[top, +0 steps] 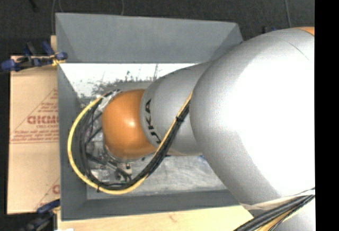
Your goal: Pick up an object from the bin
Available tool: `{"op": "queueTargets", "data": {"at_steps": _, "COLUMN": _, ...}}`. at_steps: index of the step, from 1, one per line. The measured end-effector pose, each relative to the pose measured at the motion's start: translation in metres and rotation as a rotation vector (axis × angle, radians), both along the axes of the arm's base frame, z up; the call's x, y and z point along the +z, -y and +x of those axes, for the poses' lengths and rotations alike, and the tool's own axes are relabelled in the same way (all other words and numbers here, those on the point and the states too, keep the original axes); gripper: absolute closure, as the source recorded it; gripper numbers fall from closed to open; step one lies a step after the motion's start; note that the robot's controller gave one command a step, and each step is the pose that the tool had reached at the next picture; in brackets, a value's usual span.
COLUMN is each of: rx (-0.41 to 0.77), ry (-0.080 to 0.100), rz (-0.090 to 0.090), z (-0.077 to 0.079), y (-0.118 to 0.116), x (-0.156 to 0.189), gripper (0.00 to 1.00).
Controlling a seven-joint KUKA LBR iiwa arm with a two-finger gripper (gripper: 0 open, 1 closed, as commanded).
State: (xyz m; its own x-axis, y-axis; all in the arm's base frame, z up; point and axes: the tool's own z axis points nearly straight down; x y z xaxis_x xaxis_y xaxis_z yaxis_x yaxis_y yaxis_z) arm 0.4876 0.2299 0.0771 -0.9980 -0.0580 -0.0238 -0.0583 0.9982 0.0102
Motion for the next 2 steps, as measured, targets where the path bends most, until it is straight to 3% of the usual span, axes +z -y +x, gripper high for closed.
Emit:
{"op": "queueTargets", "data": {"at_steps": 1, "rx": -0.072, "ry": -0.023, "rz": -0.009, "z": -0.0101, "y": 0.0146, "x": 0.0050, "gripper": 1.00}}
{"op": "queueTargets", "data": {"at_steps": 2, "rx": -0.077, "ry": -0.022, "rz": -0.008, "z": -0.0094, "y": 0.0147, "x": 0.0051, "gripper": 0.00}}
